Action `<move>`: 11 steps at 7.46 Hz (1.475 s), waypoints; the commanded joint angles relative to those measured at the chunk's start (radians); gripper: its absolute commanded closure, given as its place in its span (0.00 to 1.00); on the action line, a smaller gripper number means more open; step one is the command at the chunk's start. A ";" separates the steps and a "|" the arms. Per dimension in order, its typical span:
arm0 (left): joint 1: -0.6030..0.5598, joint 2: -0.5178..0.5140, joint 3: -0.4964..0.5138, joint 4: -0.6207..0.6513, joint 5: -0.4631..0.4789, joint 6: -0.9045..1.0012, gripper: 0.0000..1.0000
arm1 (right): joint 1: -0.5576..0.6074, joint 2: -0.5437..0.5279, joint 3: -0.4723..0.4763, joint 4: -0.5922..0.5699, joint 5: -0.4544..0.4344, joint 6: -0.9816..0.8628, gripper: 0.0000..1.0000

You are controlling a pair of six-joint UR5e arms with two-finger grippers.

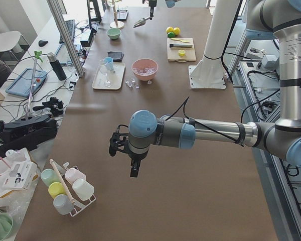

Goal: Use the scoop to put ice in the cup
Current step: 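Lower the scoop onto the table and open the right gripper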

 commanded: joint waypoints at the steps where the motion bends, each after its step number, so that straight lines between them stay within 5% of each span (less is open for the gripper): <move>1: 0.006 -0.013 0.003 0.001 0.000 -0.001 0.01 | -0.059 0.006 -0.059 0.118 -0.015 0.102 1.00; 3: 0.006 -0.013 -0.003 0.000 -0.002 -0.003 0.01 | -0.064 0.009 -0.080 0.120 -0.011 0.093 0.92; 4: 0.006 -0.013 -0.009 0.000 -0.002 -0.003 0.01 | -0.064 0.010 -0.090 0.120 -0.008 0.091 0.53; 6: 0.006 -0.013 -0.018 0.000 -0.005 -0.004 0.01 | -0.064 0.010 -0.082 0.121 0.002 0.090 0.00; 9: 0.008 -0.013 -0.023 0.000 -0.009 -0.004 0.01 | -0.028 0.009 -0.054 0.069 0.093 -0.003 0.00; 11: 0.008 -0.009 -0.041 0.001 -0.011 -0.004 0.01 | 0.110 0.039 0.034 -0.190 0.165 -0.196 0.00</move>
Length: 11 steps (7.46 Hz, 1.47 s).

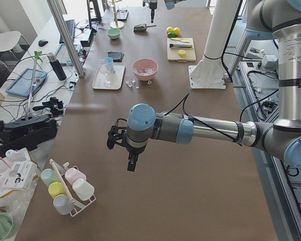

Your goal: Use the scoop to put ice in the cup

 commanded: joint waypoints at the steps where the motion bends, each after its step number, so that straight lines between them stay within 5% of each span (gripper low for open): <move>1: 0.002 0.004 -0.013 0.001 -0.001 0.000 0.01 | 0.188 0.036 0.131 -0.392 0.091 -0.260 0.00; 6: 0.002 0.004 -0.015 0.000 -0.003 0.000 0.01 | 0.404 -0.009 0.129 -0.559 0.090 -0.657 0.00; 11: 0.008 0.001 -0.015 0.000 -0.003 0.000 0.01 | 0.410 -0.017 0.110 -0.563 0.078 -0.664 0.00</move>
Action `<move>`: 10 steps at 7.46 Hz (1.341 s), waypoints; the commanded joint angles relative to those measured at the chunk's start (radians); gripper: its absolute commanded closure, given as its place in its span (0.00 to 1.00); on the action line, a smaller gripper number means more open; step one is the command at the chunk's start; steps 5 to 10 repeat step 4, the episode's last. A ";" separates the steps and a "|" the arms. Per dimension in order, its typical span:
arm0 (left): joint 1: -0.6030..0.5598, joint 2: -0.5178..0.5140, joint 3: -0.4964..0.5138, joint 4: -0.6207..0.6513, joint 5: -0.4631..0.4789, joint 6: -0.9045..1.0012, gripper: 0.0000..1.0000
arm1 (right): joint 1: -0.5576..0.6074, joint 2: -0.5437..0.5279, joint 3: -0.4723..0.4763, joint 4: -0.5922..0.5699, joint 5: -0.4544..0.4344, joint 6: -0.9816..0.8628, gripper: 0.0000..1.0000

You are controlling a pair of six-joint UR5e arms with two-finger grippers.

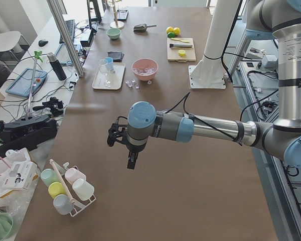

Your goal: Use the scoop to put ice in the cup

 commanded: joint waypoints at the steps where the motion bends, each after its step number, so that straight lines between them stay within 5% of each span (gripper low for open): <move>1: 0.002 0.000 0.002 0.000 0.000 0.000 0.01 | 0.001 0.000 -0.005 0.000 0.000 0.000 0.00; 10: 0.005 0.000 0.005 0.002 0.001 0.000 0.01 | 0.001 -0.002 -0.007 0.000 0.000 0.000 0.00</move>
